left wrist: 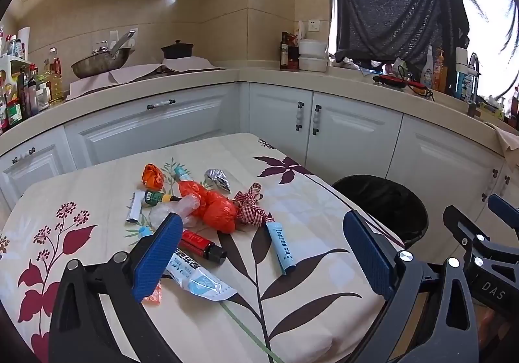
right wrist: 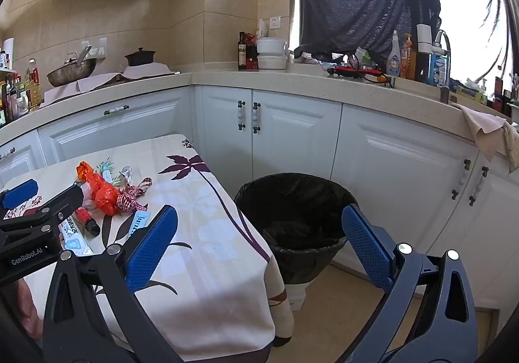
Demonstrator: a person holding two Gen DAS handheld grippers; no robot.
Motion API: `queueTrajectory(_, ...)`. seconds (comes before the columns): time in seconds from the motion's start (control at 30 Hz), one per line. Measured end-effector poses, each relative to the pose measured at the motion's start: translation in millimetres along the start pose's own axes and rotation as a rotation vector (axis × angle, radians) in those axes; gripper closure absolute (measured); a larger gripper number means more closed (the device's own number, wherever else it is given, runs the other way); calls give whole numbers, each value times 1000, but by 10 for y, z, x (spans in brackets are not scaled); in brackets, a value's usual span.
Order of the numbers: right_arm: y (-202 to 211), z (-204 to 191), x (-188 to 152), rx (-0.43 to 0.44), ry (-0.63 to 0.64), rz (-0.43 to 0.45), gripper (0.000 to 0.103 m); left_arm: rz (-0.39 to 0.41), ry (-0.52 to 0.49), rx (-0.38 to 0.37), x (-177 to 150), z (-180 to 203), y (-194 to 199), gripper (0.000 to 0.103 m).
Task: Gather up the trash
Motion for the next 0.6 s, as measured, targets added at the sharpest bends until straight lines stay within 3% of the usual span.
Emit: queueTrajectory(0.6, 31, 100, 91, -16, -3, 15, 4, 4, -21, -4, 60, 37, 15, 7)
Point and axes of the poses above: each gripper's, at about its wrist camera, not at the fingertips, and y roughly against the way its jaws point, z to its right, x to its top, the point moved 6 cm from there along -y, roughly the way its jaws point, and after that the axes turned 13 degrees about z, right-handed, at the moved point
